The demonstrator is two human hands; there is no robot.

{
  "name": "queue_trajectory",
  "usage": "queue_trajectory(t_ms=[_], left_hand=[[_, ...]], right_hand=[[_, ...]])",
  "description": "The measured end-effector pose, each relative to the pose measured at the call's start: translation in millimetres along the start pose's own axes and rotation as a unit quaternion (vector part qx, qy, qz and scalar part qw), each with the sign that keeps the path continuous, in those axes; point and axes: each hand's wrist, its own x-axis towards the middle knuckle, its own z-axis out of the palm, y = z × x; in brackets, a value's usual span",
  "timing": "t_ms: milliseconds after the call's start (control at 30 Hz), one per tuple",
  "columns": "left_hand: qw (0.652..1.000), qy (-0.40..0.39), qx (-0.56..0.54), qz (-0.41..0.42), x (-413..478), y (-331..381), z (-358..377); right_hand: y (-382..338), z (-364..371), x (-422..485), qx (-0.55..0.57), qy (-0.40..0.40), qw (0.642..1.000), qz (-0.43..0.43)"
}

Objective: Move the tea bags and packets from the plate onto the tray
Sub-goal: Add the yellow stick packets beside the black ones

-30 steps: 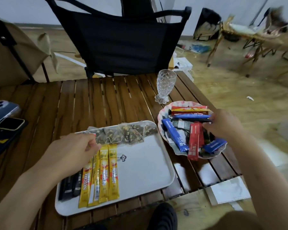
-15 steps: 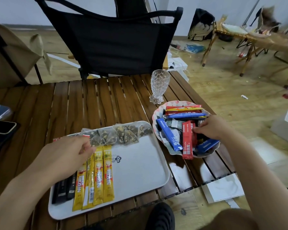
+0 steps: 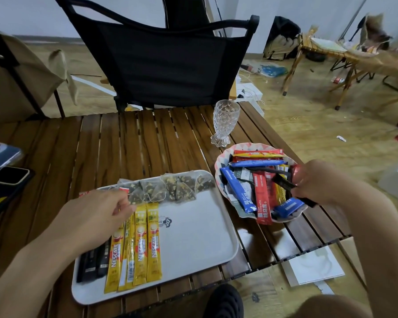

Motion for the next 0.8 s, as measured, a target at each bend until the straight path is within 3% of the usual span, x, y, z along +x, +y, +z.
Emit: queue_trajectory(t_ms=[133,333,667,800], left_hand=[[1.0,0.002,0.005,-0.002,0.1,0.5,-0.4],[1.0,-0.006,0.005,-0.01,1.3,-1.7,-1.1],[0.997,-0.001,-0.061,-0.045,-3.4,-21.0,-14.7],[0.995,0.0,-0.075,-0.063,-5.6,-29.2,-17.8]], right_hand=[[1.6,-6.2,-10.4,-0.004,-0.005,0.999,-0.045],[-15.2,25.6,21.2,0.06,0.143,0.985,-0.08],[-5.0,37.3,39.6,0.091,0.117,0.988,-0.053],[18.2,38.4,39.2,0.107,0.163,0.977,-0.089]])
